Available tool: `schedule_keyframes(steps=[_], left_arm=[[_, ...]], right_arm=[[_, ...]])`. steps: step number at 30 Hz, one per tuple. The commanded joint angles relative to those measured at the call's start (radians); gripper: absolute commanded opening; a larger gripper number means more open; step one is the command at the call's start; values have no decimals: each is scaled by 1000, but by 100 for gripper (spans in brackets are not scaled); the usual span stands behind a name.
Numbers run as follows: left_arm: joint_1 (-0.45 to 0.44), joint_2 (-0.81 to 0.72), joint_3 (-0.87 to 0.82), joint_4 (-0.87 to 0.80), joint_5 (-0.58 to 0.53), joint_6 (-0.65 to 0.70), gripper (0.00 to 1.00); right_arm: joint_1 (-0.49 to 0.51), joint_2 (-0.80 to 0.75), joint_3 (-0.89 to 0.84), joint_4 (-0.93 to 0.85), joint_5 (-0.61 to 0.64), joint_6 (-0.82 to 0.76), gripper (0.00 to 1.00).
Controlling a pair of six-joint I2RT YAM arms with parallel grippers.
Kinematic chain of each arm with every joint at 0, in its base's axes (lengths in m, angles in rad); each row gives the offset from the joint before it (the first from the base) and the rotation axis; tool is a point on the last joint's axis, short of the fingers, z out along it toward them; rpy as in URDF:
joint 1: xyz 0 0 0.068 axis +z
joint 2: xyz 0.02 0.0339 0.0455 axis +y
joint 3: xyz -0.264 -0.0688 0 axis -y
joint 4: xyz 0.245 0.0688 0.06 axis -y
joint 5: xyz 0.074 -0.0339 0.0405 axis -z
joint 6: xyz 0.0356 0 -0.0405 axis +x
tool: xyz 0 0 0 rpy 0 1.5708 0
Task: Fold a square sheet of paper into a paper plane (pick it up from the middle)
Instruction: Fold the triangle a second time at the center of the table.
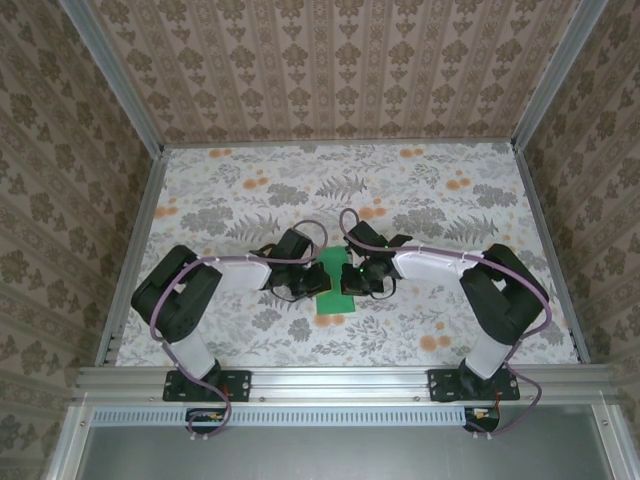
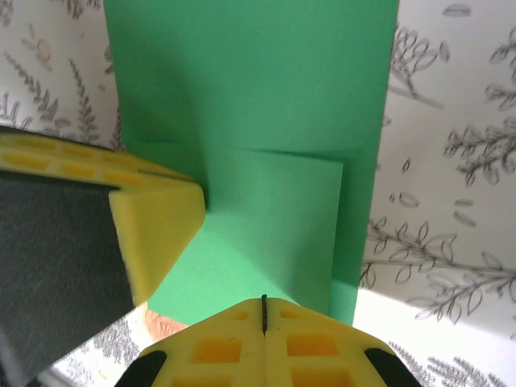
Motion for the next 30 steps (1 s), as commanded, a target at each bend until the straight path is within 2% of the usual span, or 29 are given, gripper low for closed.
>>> schedule_keyframes(steps=[1,5,10,13,25,30], left_arm=[[-6,13,23,12,3,-15,10],[-7,20,25,-10,-6,-11,10],[-7,31,30,-43,-23,-7,10],[-7,38,31,-54,-31,-9,10],[-5,29,61,-106,-36,20,10],[-3,-47,53,-42,-14,40,14]], right_arm=[[4,38,41,-61,69,-9,5],[4,58,52,-57,59,-16,5],[8,37,31,2,-59,-44,5],[11,54,20,0,-82,-60,5],[1,107,-11,-28,-51,-68,5],[-8,111,-38,-10,-70,-62,5]])
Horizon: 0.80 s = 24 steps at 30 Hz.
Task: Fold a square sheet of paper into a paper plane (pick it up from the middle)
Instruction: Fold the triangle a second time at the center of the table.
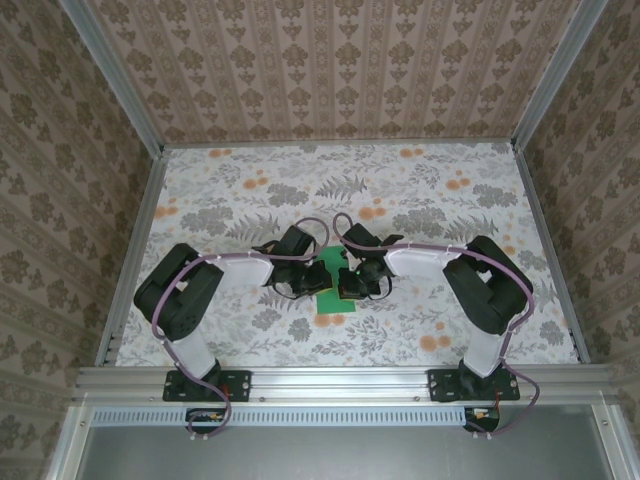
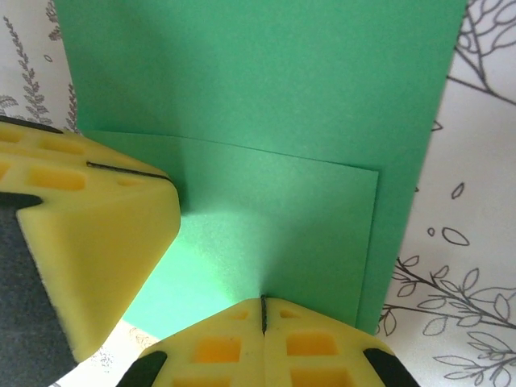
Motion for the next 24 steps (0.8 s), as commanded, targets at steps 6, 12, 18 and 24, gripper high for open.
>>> schedule_keyframes(steps=[6,12,18,24], left_arm=[[-2,-41,-14,19,-13,28,13],[-5,-1,-34,18,-29,11,10],[-13,36,-9,-71,-67,25,9],[-22,50,18,-151,-103,38,9]], right_arm=[[-5,7,-39,-5,-21,12,5],[-6,5,-30,-2,-26,20,5],[-6,-38,-1,-6,-22,27,5],[-17,-122,23,-27,63,55,6]])
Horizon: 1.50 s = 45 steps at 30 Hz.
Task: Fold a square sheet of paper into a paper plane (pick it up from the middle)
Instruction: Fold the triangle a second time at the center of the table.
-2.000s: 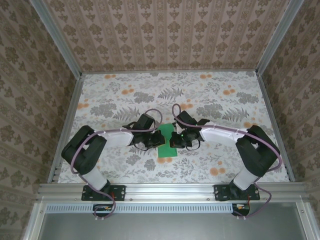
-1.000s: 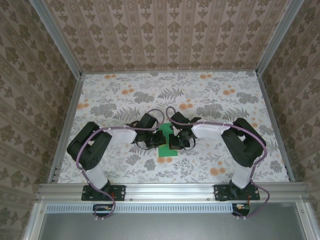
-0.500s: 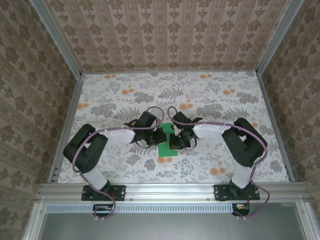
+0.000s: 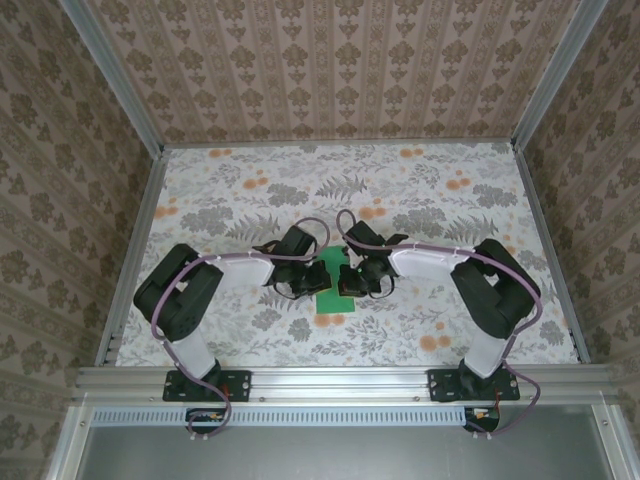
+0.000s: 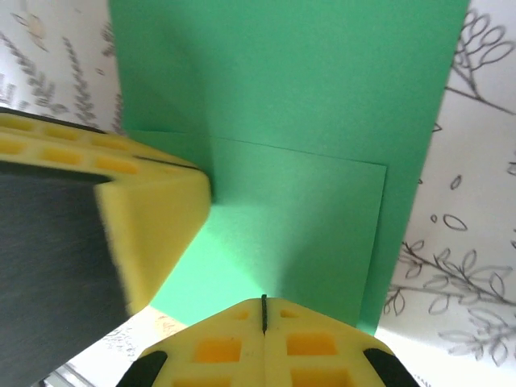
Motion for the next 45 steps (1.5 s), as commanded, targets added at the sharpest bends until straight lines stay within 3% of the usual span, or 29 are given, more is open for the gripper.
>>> schedule_keyframes(steps=[1,4,15,21,31,39,45], left_arm=[[-14,45,8,-120,-68,32,8],[-15,49,15,-131,-72,32,9],[-16,62,22,-140,-70,24,9],[-16,52,23,-129,-56,28,10],[-14,23,30,-113,-37,26,16],[-16,5,30,-113,-28,22,17],[-16,-92,33,-113,-25,17,24]], right_arm=[[-14,-70,28,-41,85,37,6],[-20,-86,24,-51,127,43,6],[-4,-29,30,-46,96,30,6],[-31,-33,27,-53,150,37,16],[-48,37,47,-40,101,12,23],[-48,58,44,-9,35,2,24],[-49,57,36,20,-5,-3,24]])
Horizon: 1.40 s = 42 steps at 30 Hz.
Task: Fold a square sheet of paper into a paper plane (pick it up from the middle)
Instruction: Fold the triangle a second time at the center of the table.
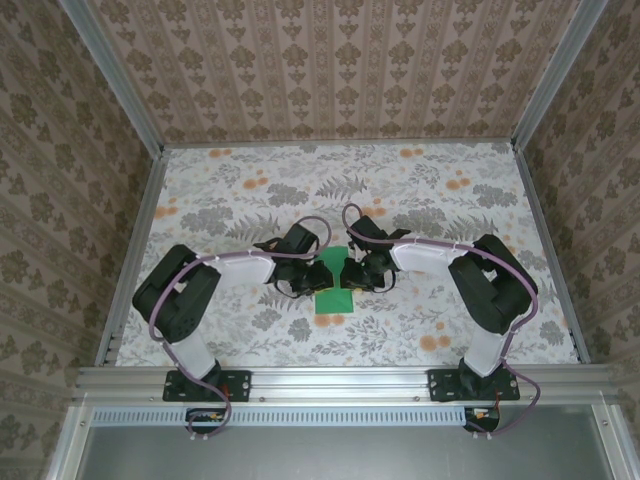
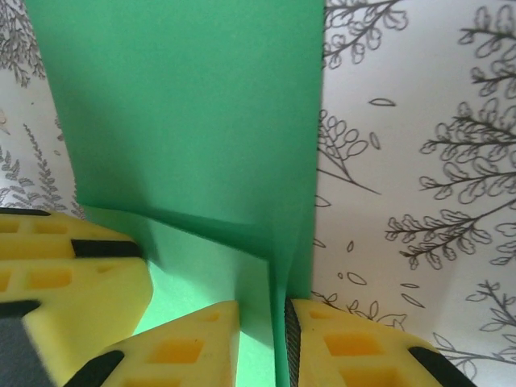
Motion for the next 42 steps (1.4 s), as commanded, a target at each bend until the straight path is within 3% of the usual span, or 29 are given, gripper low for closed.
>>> schedule_keyframes(steps=[1,6,22,42], left_arm=[[-7,-82,-2,-37,-11,7,27],[-7,-142,-32,-38,-20,-12,30],[-13,-116,-96,-12,5,-41,20],[-13,-101,-33,6,-15,-18,19]], right_arm=[[-3,9,14,28,-49,-21,24],[-3,8,13,44,-69,-29,24],[-3,6,17,4,45,-48,12],[-3,-5,-2,-11,102,-36,11]])
